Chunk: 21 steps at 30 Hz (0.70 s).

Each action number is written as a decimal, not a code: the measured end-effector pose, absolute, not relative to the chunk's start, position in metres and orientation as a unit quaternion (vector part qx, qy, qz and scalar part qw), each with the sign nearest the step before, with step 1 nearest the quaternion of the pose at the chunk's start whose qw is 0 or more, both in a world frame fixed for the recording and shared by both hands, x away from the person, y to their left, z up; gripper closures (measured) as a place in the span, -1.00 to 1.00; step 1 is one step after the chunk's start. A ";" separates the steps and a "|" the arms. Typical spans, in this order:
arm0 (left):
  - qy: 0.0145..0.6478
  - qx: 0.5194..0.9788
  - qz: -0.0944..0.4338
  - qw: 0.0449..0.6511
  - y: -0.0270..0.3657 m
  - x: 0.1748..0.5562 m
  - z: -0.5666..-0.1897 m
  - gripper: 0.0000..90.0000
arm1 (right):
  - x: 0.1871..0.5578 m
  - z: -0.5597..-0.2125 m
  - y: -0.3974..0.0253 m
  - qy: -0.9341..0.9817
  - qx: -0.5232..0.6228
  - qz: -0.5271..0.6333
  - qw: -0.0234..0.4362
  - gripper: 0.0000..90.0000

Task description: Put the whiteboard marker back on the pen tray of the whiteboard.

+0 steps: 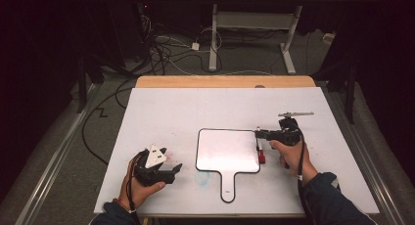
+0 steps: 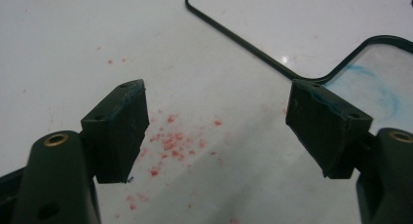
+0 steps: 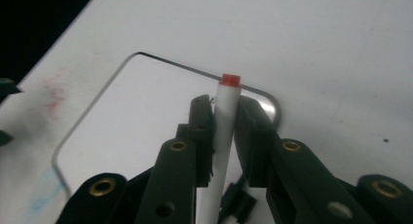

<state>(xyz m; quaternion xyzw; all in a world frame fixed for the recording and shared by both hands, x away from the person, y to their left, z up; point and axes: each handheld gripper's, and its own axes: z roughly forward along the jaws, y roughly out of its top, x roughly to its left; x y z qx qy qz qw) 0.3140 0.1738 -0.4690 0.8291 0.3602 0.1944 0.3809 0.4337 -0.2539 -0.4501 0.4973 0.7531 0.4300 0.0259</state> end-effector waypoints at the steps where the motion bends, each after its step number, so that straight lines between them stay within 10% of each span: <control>1: 0.363 0.828 0.192 0.381 0.174 0.315 -0.470 -0.49 | 0.435 -0.454 -0.253 0.752 0.504 0.424 0.030 0.69; 21: 0.355 0.842 0.192 0.358 0.163 0.315 -0.473 -0.49 | 0.418 -0.469 -0.241 0.786 0.478 0.362 0.148 0.29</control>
